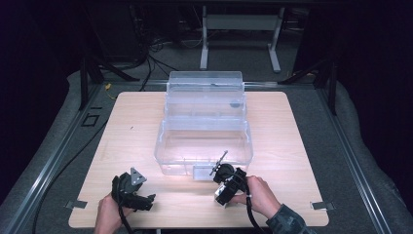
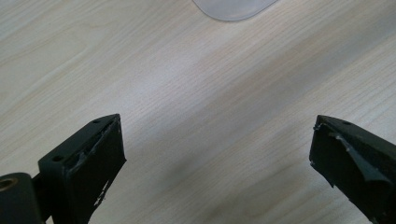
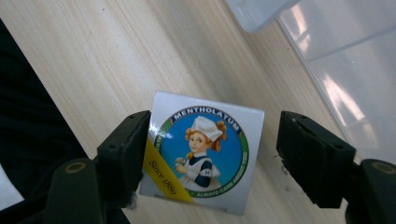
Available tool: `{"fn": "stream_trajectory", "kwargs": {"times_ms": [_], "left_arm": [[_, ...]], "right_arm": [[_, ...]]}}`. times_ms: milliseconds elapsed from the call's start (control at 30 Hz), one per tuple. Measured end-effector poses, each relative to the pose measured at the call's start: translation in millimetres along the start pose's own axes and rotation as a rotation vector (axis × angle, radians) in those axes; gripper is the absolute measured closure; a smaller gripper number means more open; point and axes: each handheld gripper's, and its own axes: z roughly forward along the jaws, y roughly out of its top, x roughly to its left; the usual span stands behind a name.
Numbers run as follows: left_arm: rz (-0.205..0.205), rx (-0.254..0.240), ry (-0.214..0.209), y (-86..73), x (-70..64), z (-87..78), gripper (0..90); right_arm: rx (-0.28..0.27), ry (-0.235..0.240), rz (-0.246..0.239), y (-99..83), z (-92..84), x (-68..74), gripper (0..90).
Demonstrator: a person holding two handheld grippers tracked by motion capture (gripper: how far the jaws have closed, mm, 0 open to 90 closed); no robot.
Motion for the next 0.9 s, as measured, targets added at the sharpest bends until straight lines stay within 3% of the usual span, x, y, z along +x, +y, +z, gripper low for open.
{"fn": "stream_trajectory", "kwargs": {"times_ms": [233,367,400,433,500,533,567,900], "left_arm": [[-0.001,0.017,-0.005,-0.2,-0.1,1.6,3.3],[0.008,0.014,-0.003,0.6,-0.1,0.2,3.4],[0.009,0.012,-0.004,0.7,-0.1,0.3,3.5],[0.010,0.017,-0.007,0.6,0.0,0.6,3.5],[0.008,0.019,-0.005,0.3,-0.2,0.9,3.5],[0.009,0.020,-0.005,0.2,-0.1,0.9,3.5],[0.009,0.020,-0.005,0.2,0.1,0.8,3.5],[0.015,0.007,-0.001,1.1,0.4,-1.4,2.4]], "right_arm": [[0.037,0.000,-0.030,-2.8,-4.1,-3.2,41.8],[0.055,-0.013,-0.047,-1.1,-4.0,-1.6,43.3],[0.063,-0.038,-0.061,-0.4,-4.1,-1.0,43.8],[0.087,-0.025,-0.073,1.9,-4.6,-1.6,44.5],[0.079,-0.039,-0.077,2.2,-4.0,-1.5,44.8],[0.094,-0.016,-0.079,3.5,-4.5,-2.1,45.2],[0.102,-0.022,-0.093,4.4,-5.3,-0.9,45.6],[0.071,-0.023,-0.115,1.5,-13.9,2.4,45.9]]}}
